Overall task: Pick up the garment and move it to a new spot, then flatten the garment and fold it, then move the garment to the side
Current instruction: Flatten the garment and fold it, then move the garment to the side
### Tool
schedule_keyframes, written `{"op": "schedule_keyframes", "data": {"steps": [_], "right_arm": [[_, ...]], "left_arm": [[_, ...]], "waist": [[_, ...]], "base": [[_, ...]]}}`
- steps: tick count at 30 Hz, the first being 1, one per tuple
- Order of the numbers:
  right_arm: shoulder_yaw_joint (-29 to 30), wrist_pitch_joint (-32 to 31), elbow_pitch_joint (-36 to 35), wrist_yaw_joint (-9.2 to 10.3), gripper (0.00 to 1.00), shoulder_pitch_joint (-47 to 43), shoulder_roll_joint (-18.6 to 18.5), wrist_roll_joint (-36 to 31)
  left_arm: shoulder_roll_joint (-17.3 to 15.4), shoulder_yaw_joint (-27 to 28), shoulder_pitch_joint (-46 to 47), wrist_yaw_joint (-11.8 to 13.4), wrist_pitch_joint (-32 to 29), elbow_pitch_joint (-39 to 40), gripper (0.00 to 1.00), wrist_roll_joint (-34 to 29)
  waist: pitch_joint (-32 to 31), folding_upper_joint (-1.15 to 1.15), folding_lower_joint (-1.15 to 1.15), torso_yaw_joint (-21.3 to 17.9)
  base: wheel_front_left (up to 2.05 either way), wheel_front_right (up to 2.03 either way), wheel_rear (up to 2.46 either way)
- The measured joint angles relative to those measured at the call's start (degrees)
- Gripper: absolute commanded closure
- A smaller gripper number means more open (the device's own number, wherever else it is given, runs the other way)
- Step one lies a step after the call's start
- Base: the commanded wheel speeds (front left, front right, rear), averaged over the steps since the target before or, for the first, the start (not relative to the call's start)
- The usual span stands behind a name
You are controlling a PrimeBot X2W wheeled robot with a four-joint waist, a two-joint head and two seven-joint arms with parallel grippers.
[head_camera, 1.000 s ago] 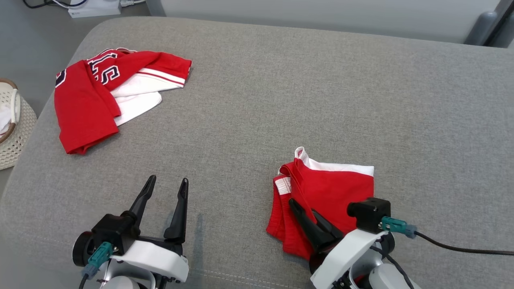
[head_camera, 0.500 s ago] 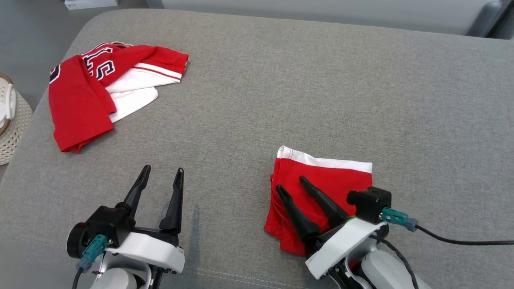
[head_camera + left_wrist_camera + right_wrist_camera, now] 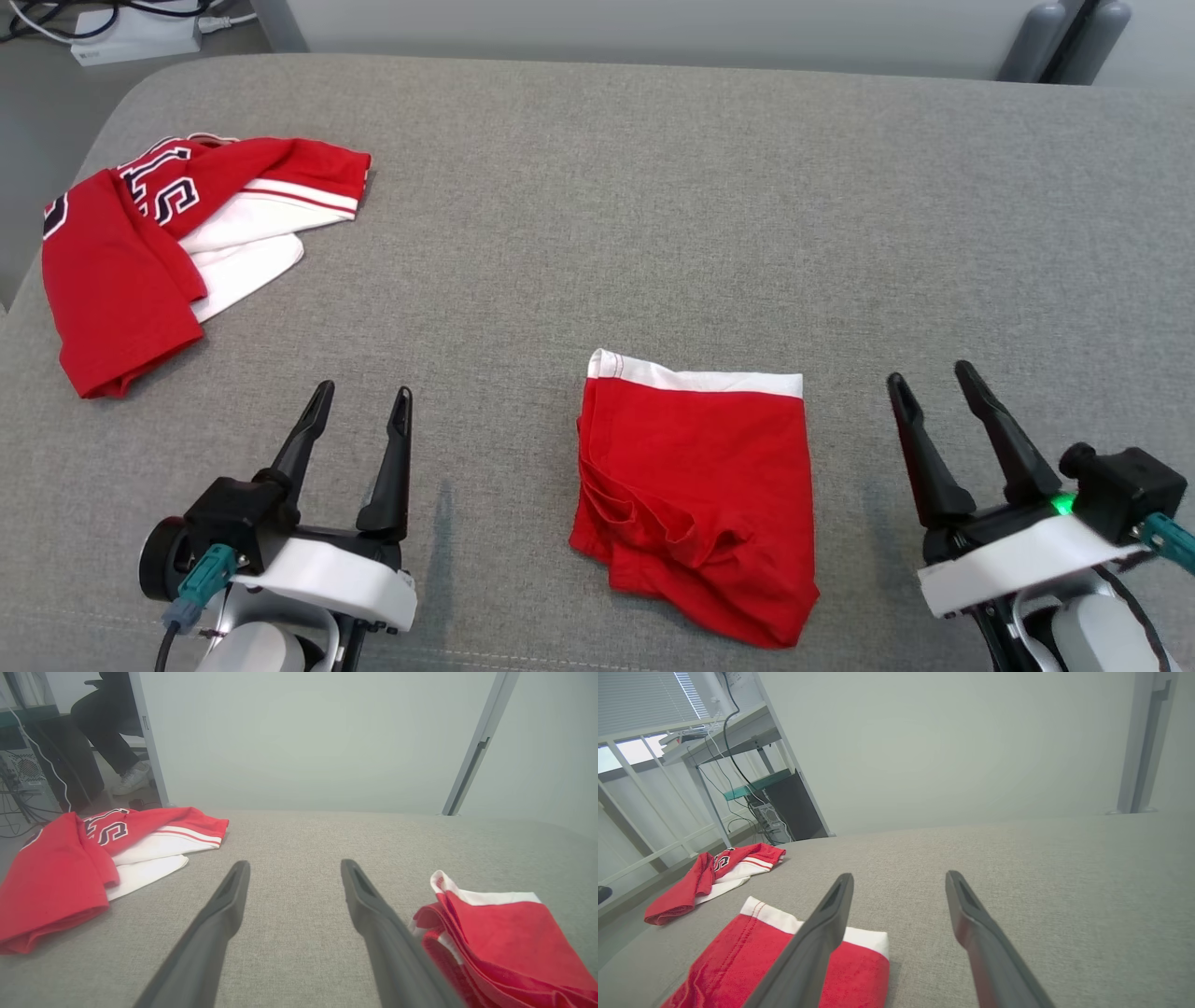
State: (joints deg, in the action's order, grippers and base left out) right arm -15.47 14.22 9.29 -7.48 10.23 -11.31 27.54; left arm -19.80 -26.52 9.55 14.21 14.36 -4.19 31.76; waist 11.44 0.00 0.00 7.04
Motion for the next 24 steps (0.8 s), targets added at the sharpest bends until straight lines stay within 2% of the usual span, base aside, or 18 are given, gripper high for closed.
{"op": "schedule_keyframes", "data": {"steps": [5,12,22,24], "right_arm": [[4.15,0.01,1.43,-0.01,0.00,-4.05,0.32,-7.53],[9.64,0.01,2.03,-0.01,0.00,-9.11,3.60,-10.49],[8.39,0.01,2.98,-0.01,0.00,-10.47,4.45,-10.39],[6.82,0.00,4.99,-0.01,0.00,-9.52,4.42,-9.77]], "left_arm": [[-0.97,0.40,-1.27,0.24,-0.23,0.33,0.00,0.03],[-1.30,0.99,-2.79,1.02,-0.30,1.03,0.00,0.62],[-1.52,1.30,-3.69,1.51,-1.03,2.04,0.00,1.18],[-1.52,1.16,-3.70,1.51,-1.24,2.30,0.00,1.16]], "waist": [[-1.25,0.00,0.00,-0.95],[-2.74,0.00,0.00,-2.08],[-3.04,0.00,0.00,-3.00],[-2.77,0.00,0.00,-2.62]], "base": [[0.00,0.00,0.00],[0.00,0.00,0.00],[0.00,0.00,0.00],[0.00,0.00,0.00]]}}
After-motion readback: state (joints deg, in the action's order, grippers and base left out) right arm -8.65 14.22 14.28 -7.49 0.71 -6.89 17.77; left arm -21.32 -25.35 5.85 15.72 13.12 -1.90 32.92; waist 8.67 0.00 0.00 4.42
